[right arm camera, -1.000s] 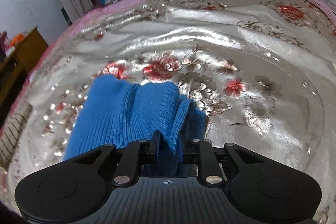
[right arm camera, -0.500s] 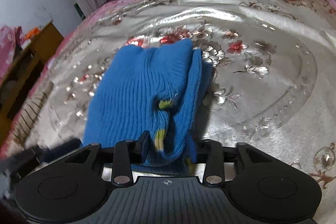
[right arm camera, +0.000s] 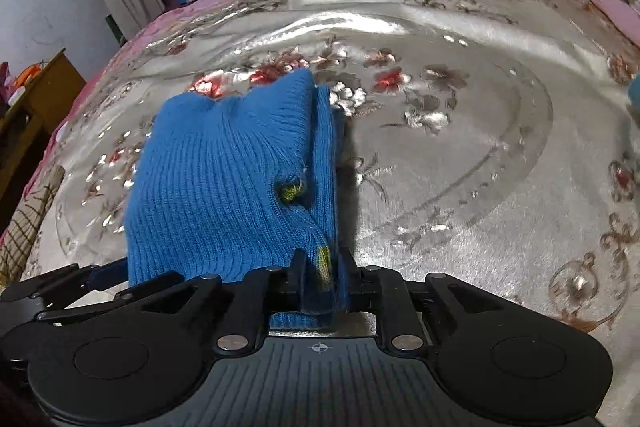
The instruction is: Fold small clothes
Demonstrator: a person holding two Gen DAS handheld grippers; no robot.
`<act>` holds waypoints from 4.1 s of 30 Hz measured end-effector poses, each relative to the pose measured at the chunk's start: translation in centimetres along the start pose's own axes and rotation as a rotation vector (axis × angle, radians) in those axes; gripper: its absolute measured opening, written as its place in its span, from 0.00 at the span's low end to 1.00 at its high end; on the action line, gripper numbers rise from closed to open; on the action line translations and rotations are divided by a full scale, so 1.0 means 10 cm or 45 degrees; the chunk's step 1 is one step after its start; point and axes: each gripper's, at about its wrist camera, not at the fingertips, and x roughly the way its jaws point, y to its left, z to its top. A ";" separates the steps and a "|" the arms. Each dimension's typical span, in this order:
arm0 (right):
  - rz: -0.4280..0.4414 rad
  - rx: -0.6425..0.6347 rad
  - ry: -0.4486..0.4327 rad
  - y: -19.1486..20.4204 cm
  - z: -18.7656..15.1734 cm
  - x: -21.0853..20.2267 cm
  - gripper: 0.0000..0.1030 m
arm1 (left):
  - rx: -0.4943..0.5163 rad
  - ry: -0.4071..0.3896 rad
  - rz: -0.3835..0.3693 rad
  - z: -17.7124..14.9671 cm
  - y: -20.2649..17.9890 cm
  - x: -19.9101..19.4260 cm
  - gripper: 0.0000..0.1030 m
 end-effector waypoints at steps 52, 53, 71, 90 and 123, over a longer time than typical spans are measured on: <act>0.079 0.081 -0.199 0.05 0.32 0.05 0.71 | -0.121 -0.049 -0.124 0.18 0.26 -0.04 0.63; 0.043 0.055 -0.178 0.08 0.32 0.11 0.71 | -0.133 -0.055 -0.128 0.20 0.27 -0.03 0.63; 0.210 0.065 0.050 0.34 -0.15 0.21 0.36 | -0.073 0.061 -0.285 -0.11 0.21 -0.14 0.61; -0.129 -0.339 -0.165 0.92 -0.37 -0.57 0.29 | -0.039 -0.106 -0.080 -0.06 0.28 -0.79 0.61; -0.328 -0.358 -0.034 1.01 -0.68 -0.27 0.31 | 0.086 0.065 0.128 -0.39 -0.03 -0.73 0.74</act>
